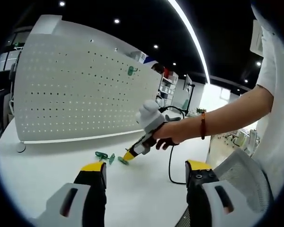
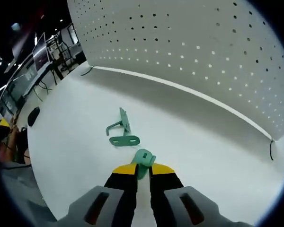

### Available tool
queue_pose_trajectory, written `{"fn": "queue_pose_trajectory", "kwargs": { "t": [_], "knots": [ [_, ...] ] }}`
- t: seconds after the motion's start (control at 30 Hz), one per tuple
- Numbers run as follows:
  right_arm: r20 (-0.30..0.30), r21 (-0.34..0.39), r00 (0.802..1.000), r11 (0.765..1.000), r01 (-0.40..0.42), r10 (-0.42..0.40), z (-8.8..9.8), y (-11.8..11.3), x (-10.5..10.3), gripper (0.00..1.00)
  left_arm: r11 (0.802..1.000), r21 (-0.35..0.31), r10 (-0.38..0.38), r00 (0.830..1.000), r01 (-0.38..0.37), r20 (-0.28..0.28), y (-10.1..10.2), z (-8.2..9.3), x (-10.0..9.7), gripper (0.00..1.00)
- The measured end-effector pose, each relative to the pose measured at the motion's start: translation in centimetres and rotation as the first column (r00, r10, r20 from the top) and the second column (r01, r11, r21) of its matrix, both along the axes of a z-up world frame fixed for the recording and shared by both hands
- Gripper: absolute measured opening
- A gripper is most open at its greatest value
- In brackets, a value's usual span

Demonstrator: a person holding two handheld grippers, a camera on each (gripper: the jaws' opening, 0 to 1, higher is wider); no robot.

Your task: Insert the hook assembly into the mounting plate slot until the hook locks in place.

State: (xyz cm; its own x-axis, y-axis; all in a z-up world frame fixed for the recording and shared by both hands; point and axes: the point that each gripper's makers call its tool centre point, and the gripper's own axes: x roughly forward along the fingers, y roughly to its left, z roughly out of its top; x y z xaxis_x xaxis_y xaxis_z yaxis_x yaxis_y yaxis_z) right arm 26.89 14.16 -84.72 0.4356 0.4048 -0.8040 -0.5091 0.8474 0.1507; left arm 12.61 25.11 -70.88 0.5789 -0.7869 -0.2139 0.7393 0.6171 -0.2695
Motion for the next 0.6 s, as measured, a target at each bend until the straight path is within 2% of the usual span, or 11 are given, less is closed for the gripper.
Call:
{"fn": "queue_pose_trajectory", "kwargs": {
  "t": [0.23, 0.4, 0.5, 0.6],
  "knots": [
    [-0.039, 0.052, 0.999, 0.998, 0.022, -0.02, 0.4, 0.3, 0.4, 0.07, 1.0, 0.002, -0.001, 1.0, 0.001, 0.0, 0.0, -0.1, 0.0, 0.7],
    [-0.071, 0.068, 0.997, 0.998, 0.007, -0.002, 0.6, 0.8, 0.5, 0.07, 1.0, 0.004, 0.002, 1.0, -0.002, -0.001, 0.0, -0.2, 0.0, 0.7],
    [-0.117, 0.045, 0.993, 0.999, -0.024, 0.029, 0.1, 0.8, 0.1, 0.06, 1.0, 0.004, 0.002, 1.0, -0.002, -0.003, 0.0, -0.2, 0.0, 0.69],
    [-0.126, 0.032, 0.991, 0.999, -0.042, 0.046, 0.2, 1.0, 0.1, 0.06, 1.0, 0.005, 0.003, 1.0, -0.003, -0.004, 0.0, -0.2, 0.0, 0.69]
  ]
}}
